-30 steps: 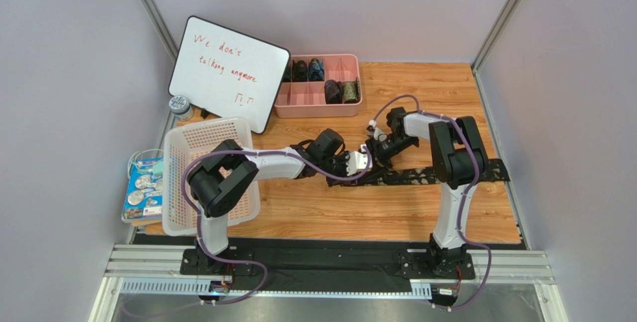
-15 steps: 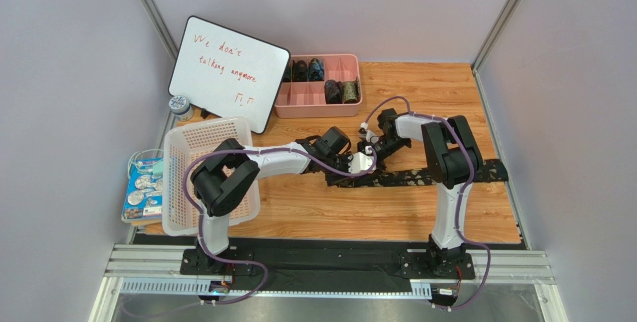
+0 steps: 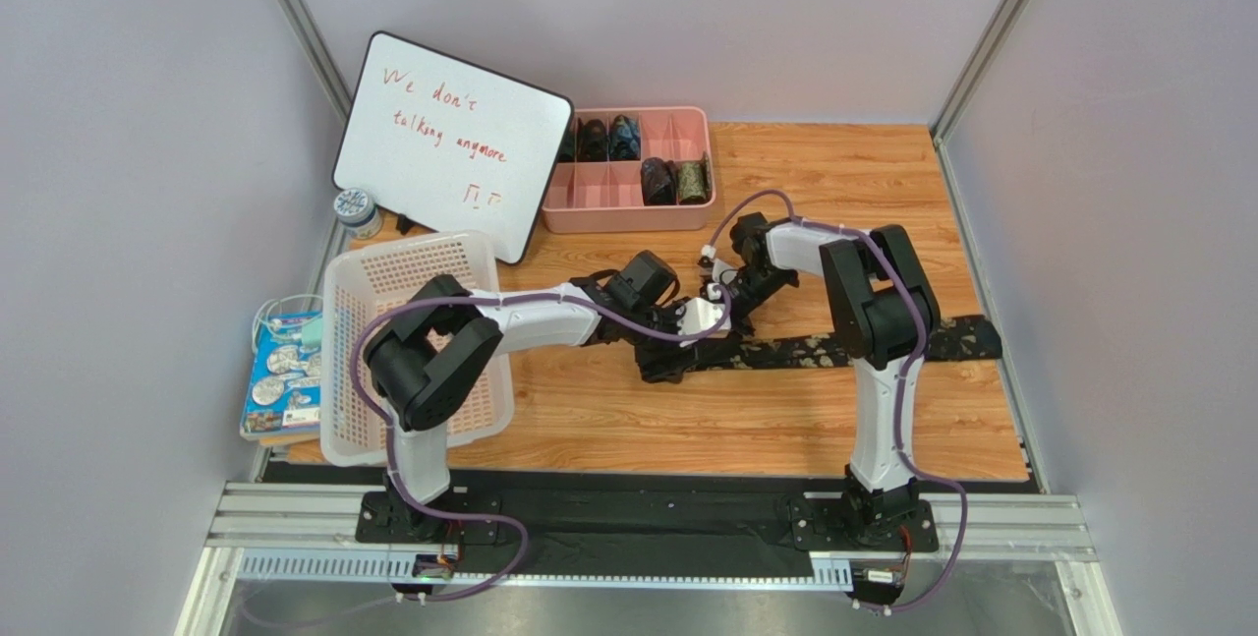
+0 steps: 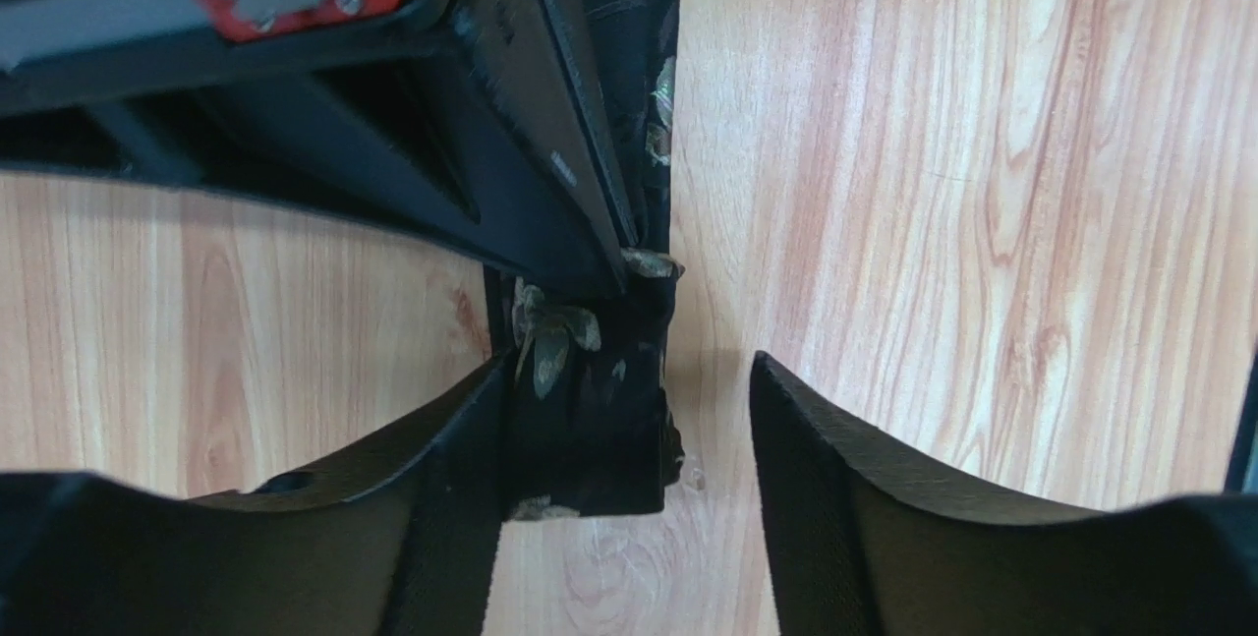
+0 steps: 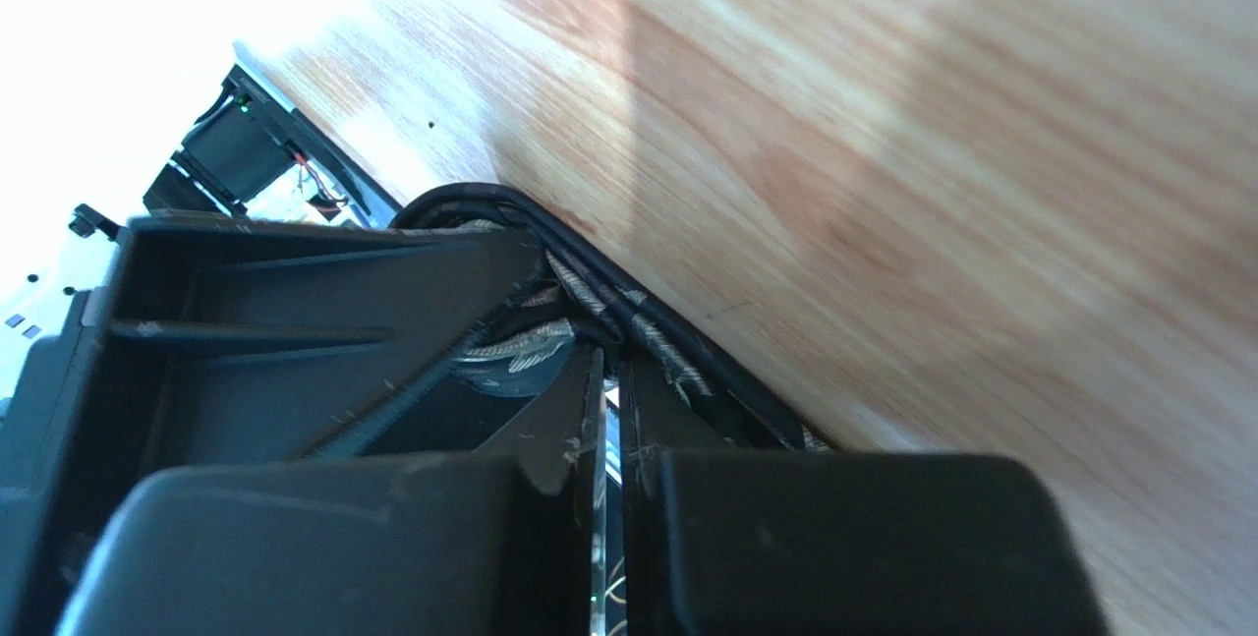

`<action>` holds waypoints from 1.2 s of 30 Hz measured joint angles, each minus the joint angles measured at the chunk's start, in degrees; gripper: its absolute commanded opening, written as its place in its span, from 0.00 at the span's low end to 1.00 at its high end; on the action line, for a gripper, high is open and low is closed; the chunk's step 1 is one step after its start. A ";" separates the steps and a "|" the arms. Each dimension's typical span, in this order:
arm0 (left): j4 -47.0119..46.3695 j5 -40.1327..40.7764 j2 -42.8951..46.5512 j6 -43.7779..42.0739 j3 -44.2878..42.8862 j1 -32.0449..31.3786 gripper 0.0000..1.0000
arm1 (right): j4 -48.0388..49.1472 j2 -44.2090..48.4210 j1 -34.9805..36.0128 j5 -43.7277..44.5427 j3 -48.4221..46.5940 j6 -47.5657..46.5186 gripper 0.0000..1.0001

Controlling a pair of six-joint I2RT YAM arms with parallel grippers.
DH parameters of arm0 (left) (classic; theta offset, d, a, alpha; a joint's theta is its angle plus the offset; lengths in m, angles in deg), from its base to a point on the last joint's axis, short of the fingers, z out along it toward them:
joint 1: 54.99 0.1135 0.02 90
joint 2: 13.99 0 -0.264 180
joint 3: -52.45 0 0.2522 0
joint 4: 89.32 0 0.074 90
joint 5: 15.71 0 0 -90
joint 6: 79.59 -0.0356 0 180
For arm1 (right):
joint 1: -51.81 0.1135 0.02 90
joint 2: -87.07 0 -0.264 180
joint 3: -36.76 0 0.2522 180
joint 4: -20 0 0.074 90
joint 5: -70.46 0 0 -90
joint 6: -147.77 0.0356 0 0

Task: Roll the ties
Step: Roll the tie at the center of the board.

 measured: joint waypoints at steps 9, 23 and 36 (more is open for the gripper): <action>-12.68 -5.46 8.15 6.21 14.58 8.63 0.73 | -2.62 -0.98 0.85 2.12 -2.32 0.02 0.00; -33.75 -11.06 5.90 12.76 19.76 8.48 0.71 | -3.80 -1.64 1.09 2.60 -3.41 -0.39 0.00; -36.02 -12.24 3.21 13.44 19.82 6.91 0.39 | -3.85 -1.77 1.16 2.58 -3.52 -0.50 0.00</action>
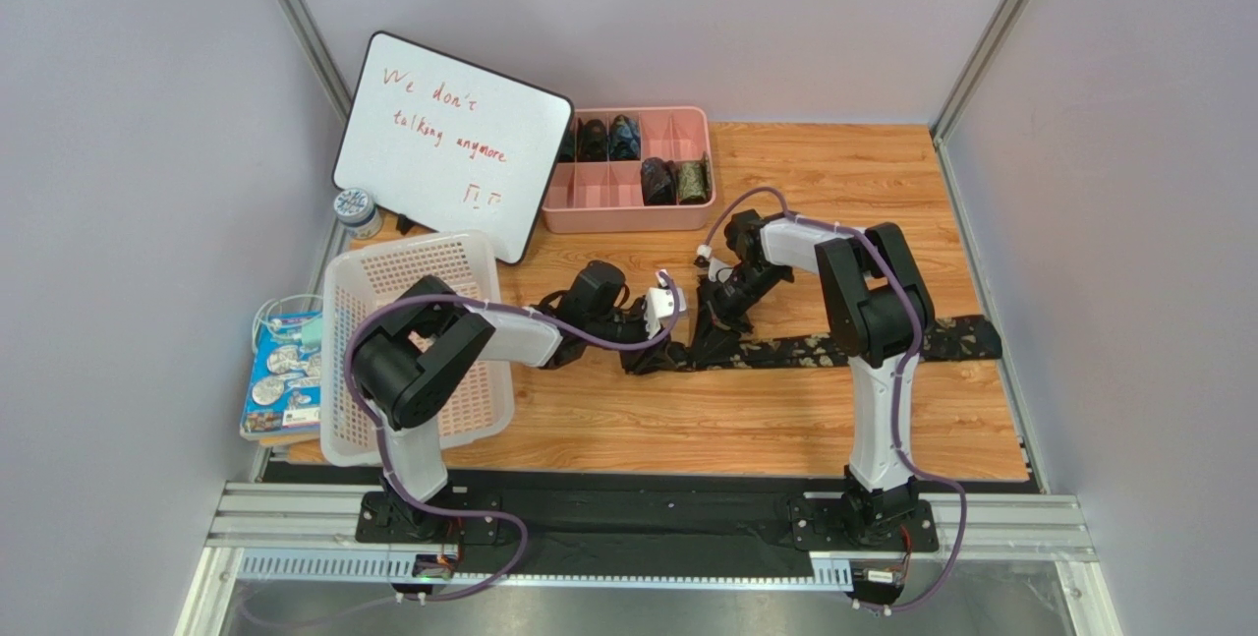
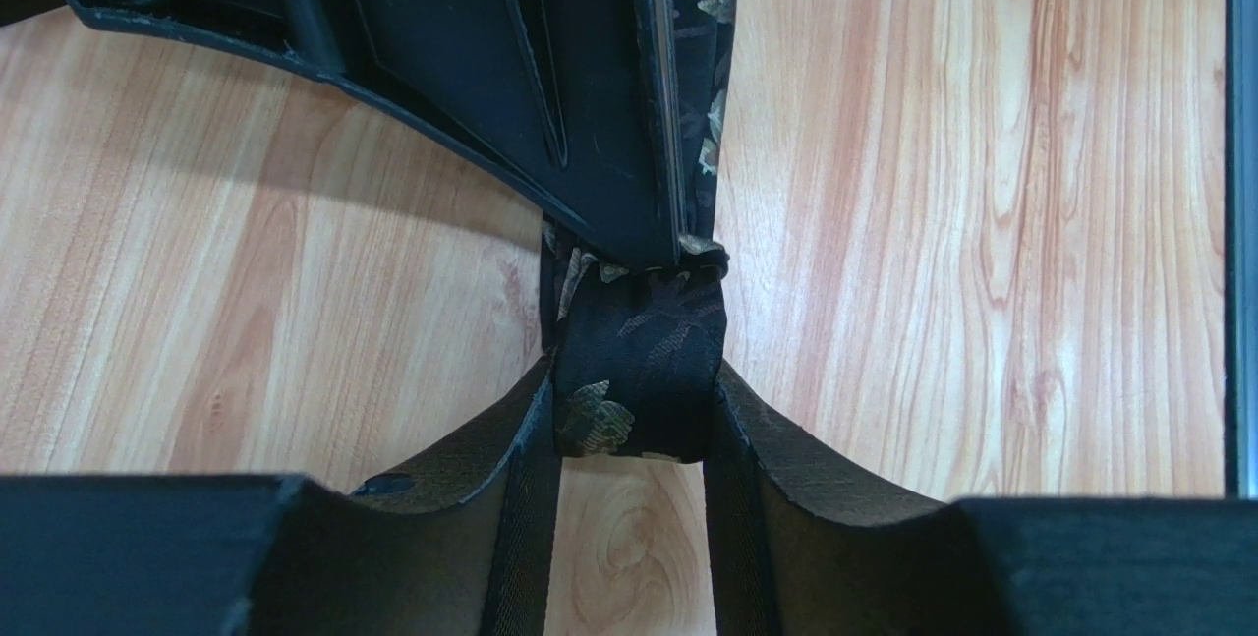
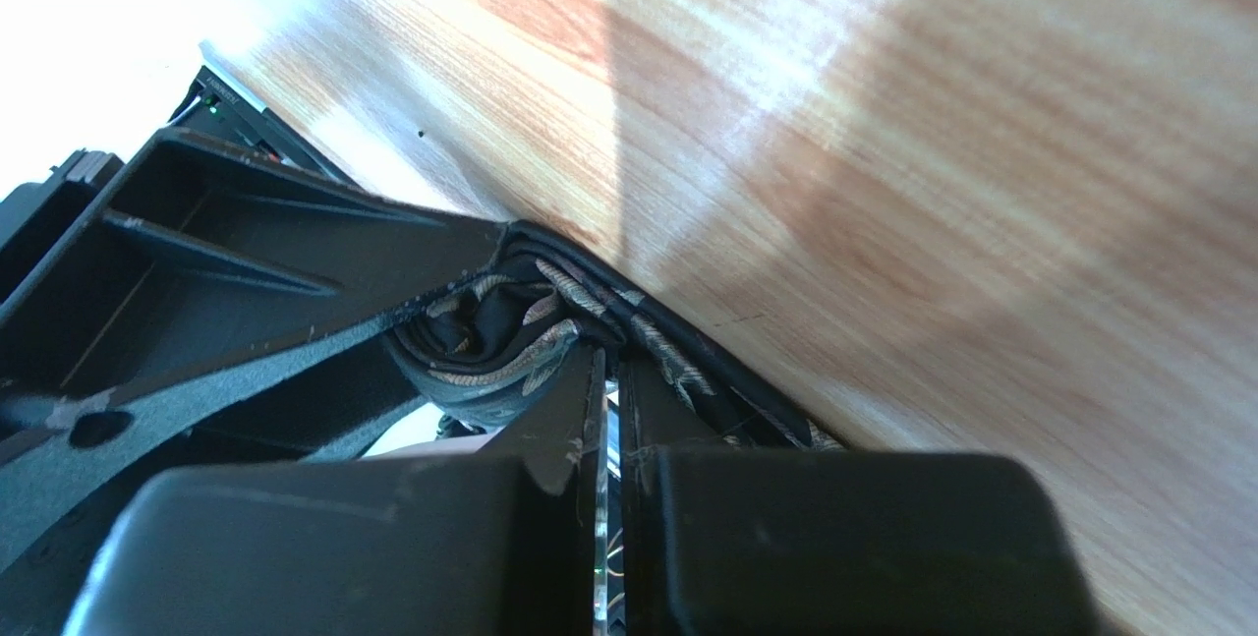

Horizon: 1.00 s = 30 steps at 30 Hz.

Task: Roll the ties
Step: Roll the tie at the center of the board.

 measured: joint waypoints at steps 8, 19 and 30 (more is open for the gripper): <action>5.18 1.77 0.24 2.01 -4.15 -1.92 0.36 | 0.39 0.11 0.11 -0.02 0.26 0.37 0.00; 2.73 1.25 -3.69 6.08 -6.45 -2.64 0.44 | 3.65 1.51 -0.28 -1.18 2.86 2.03 0.00; 5.90 4.33 -5.18 2.64 -8.90 -4.11 0.24 | 6.01 2.64 -0.87 -2.36 4.83 3.06 0.00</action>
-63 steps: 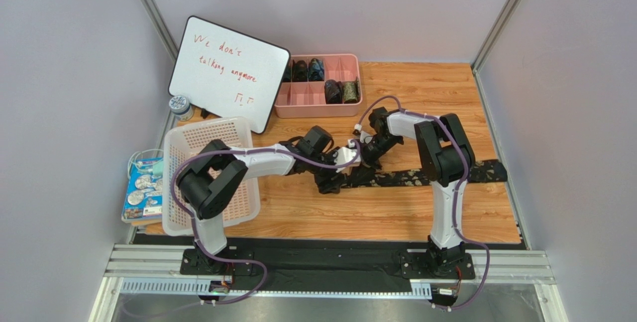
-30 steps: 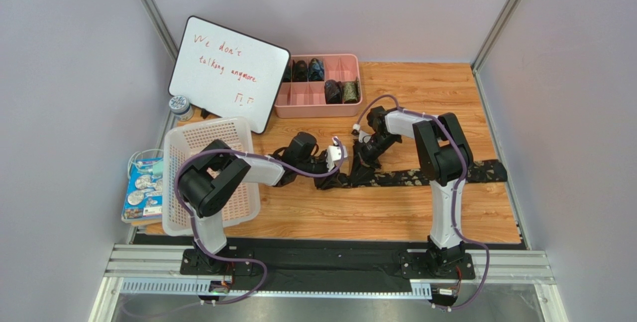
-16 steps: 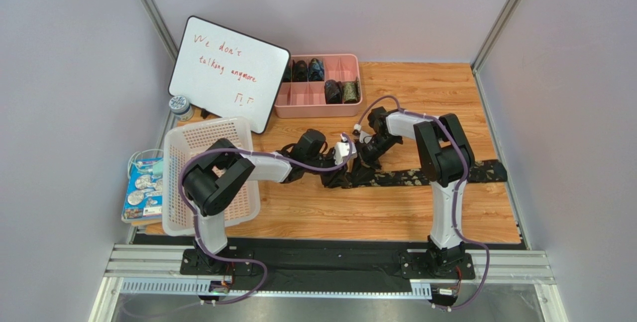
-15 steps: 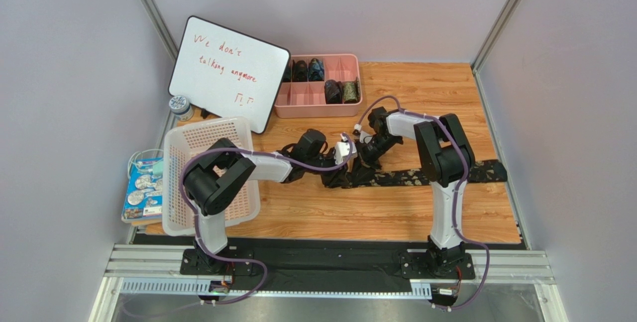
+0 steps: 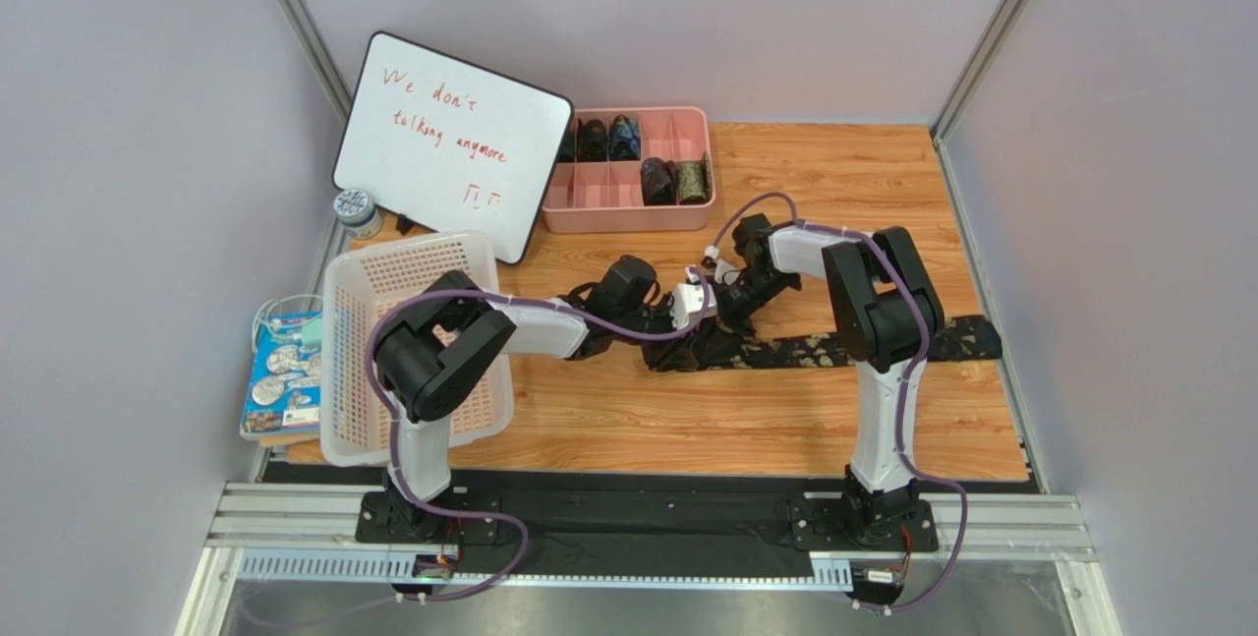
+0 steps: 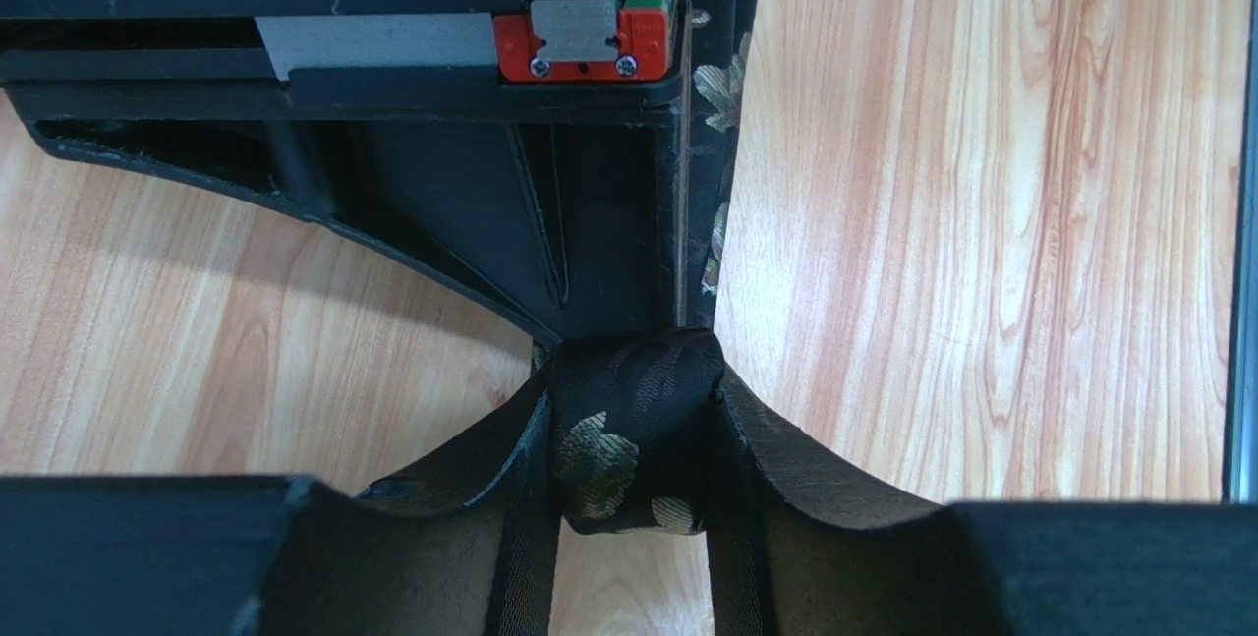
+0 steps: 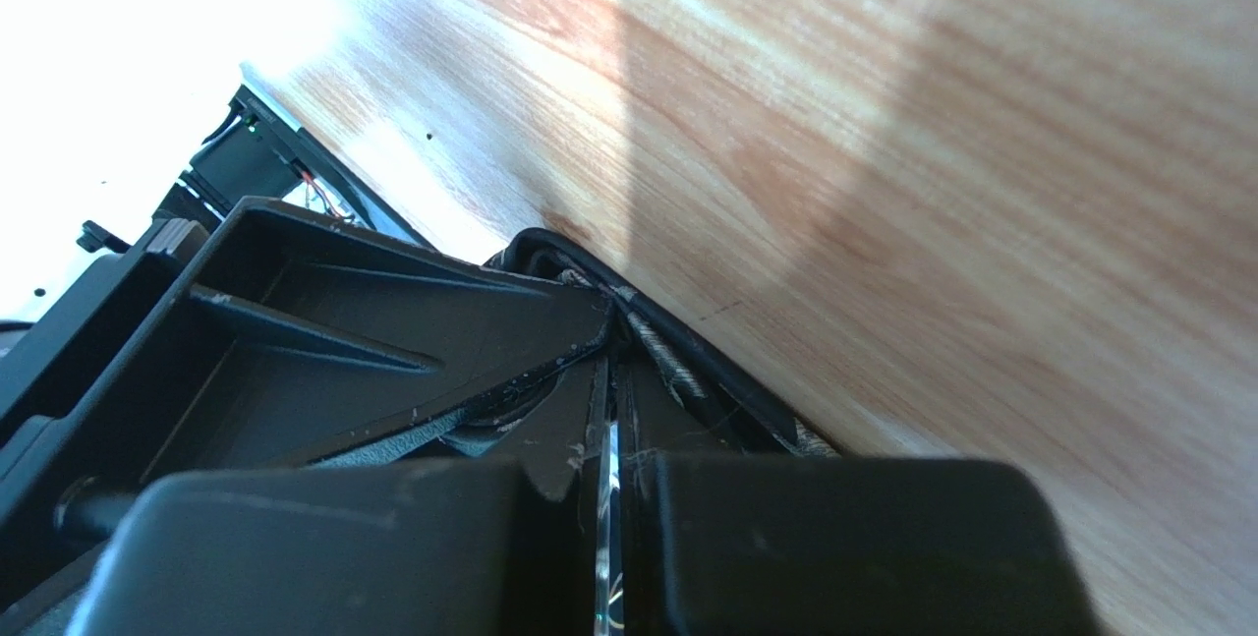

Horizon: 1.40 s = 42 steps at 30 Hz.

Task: Roll the ties
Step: Roll the tie at the center of the board.

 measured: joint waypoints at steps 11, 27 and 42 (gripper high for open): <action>9.88 4.11 0.09 -9.40 -4.17 -2.10 0.21 | -2.16 0.26 -0.66 0.00 -1.05 -2.45 0.24; 19.58 6.05 -3.72 -14.69 -13.03 -3.61 0.18 | -13.00 1.55 -7.30 -2.93 -5.79 -12.26 0.47; 27.21 6.93 -5.62 -16.41 -18.56 -3.69 0.21 | -6.47 2.38 -6.38 -5.20 -0.59 -9.73 0.42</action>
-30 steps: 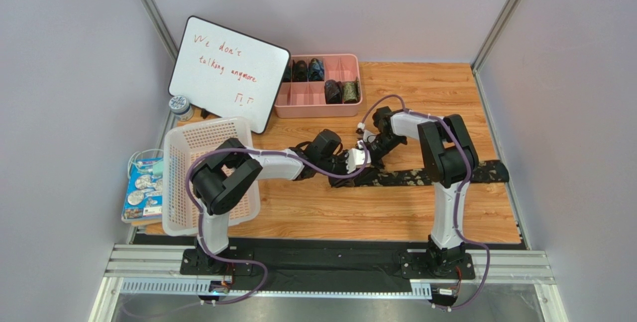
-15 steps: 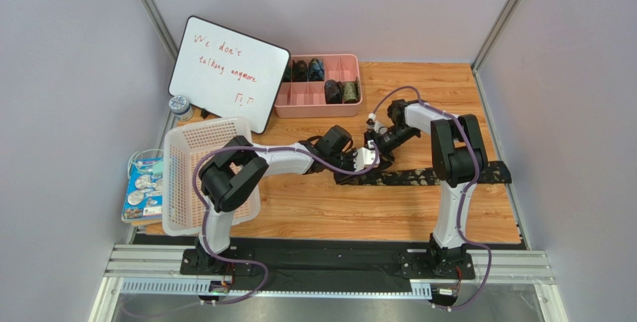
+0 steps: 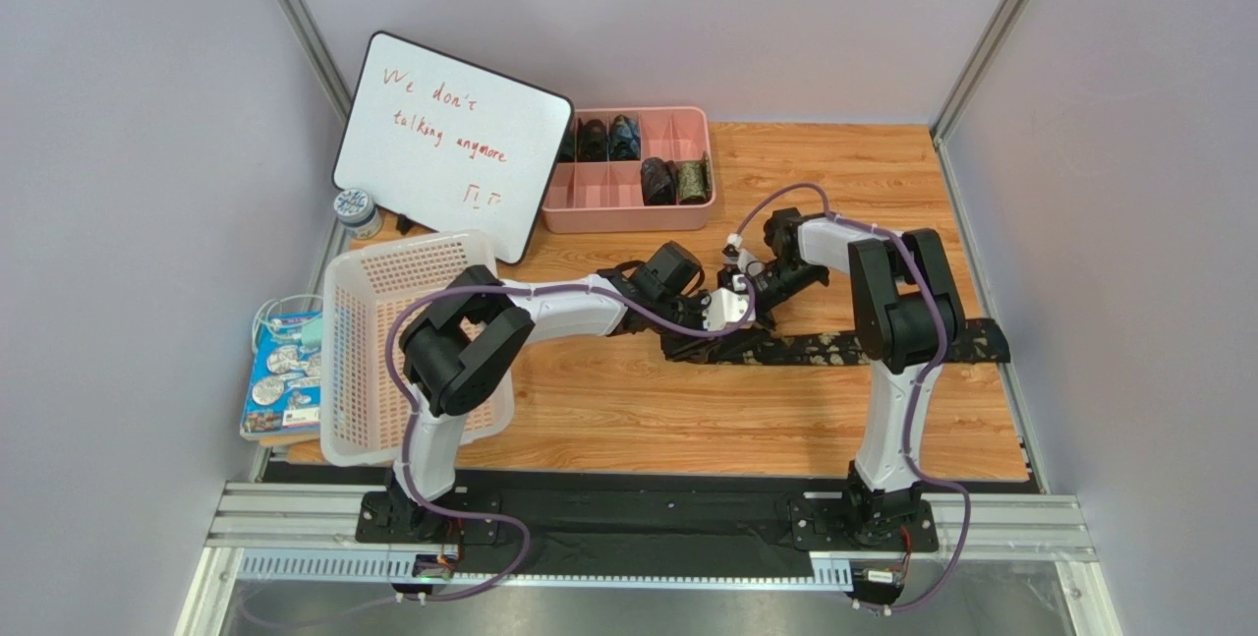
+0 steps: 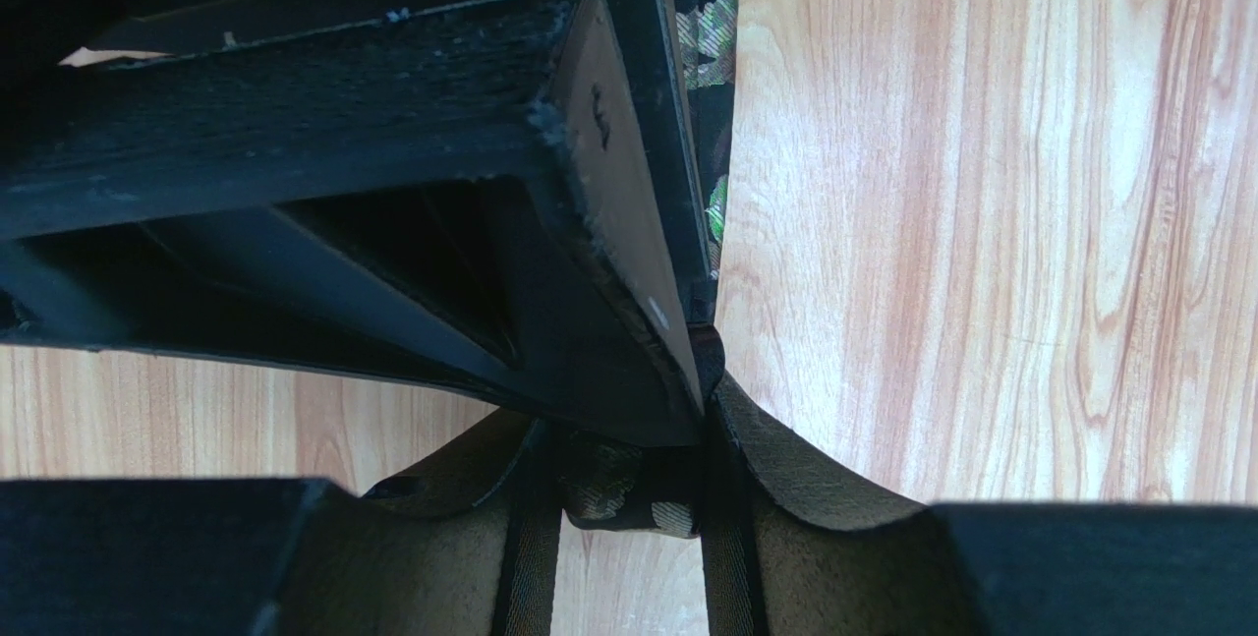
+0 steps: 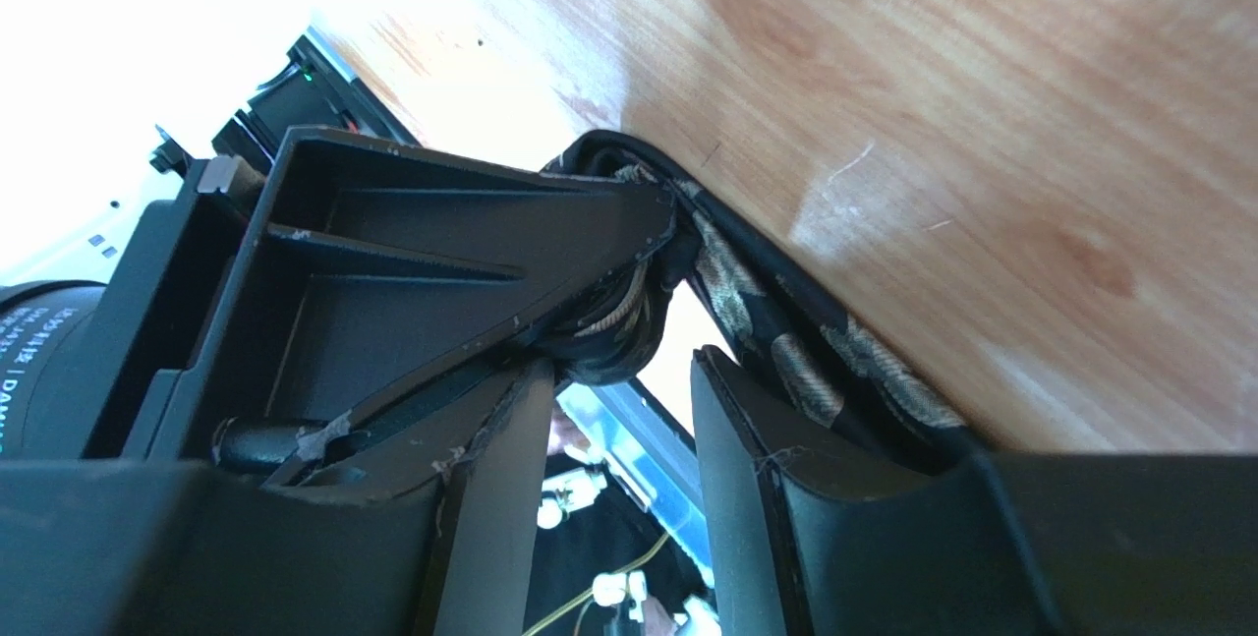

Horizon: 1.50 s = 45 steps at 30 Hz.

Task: Roll the ties
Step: Roll the tie at the center of the board.

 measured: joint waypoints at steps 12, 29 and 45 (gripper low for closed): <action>0.68 -0.74 0.44 -1.53 0.35 0.66 0.49 | 7.63 1.73 -0.13 -2.56 4.24 5.73 0.00; -19.39 -9.86 8.55 4.28 18.93 6.47 0.85 | 9.14 -0.61 -4.48 -4.00 6.69 5.88 0.00; -31.08 -7.58 1.75 7.39 15.34 3.69 0.52 | 10.10 -3.39 -5.25 -8.13 4.81 2.19 0.00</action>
